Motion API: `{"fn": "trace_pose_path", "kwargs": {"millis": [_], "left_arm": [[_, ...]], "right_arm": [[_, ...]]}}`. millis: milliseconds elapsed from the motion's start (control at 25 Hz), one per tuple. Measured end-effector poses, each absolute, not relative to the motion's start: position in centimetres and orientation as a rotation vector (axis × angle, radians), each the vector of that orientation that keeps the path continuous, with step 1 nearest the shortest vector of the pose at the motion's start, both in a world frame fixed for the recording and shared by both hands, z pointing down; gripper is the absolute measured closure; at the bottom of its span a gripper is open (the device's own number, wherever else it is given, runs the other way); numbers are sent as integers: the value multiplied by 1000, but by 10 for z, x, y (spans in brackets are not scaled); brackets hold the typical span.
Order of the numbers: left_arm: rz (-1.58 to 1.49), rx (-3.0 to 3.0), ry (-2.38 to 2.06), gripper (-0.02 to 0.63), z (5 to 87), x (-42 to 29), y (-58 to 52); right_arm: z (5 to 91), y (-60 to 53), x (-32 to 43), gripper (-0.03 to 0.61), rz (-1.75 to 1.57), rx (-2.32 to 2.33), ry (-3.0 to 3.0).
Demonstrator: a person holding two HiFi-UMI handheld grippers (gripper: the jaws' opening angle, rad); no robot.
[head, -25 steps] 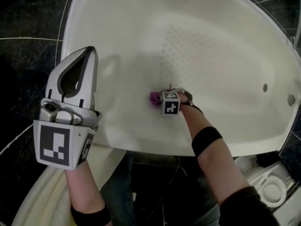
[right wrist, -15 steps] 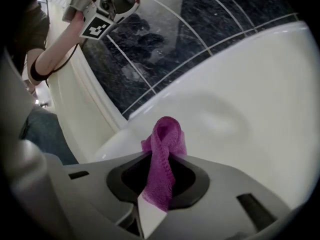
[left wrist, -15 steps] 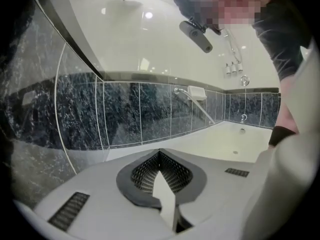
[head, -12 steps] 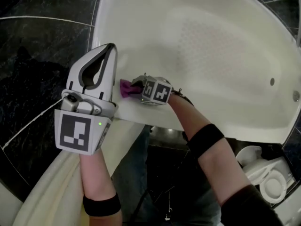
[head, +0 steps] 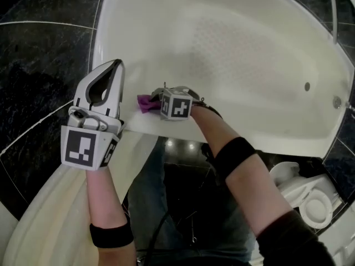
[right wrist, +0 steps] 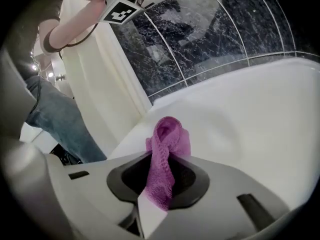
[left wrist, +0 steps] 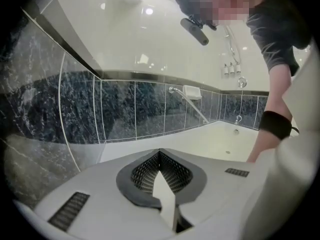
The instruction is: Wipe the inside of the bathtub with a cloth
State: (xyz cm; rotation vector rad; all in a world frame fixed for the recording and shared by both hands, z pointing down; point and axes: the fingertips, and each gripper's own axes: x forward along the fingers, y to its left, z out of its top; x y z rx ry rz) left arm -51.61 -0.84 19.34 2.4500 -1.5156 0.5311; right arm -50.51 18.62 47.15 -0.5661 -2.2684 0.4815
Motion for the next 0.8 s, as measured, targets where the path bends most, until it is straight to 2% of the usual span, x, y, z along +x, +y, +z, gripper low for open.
{"fn": "trace_pose_path", "kwargs": {"millis": [560,800], "left_arm": [[553,2609,-1243,617,178,-372,-8],[566,2626,-1219,617,176,-336,-9]], "right_arm": [[478,213,-190,476,598,-358,-1911],[486,214,-113,476,604,-336,-1836]]}}
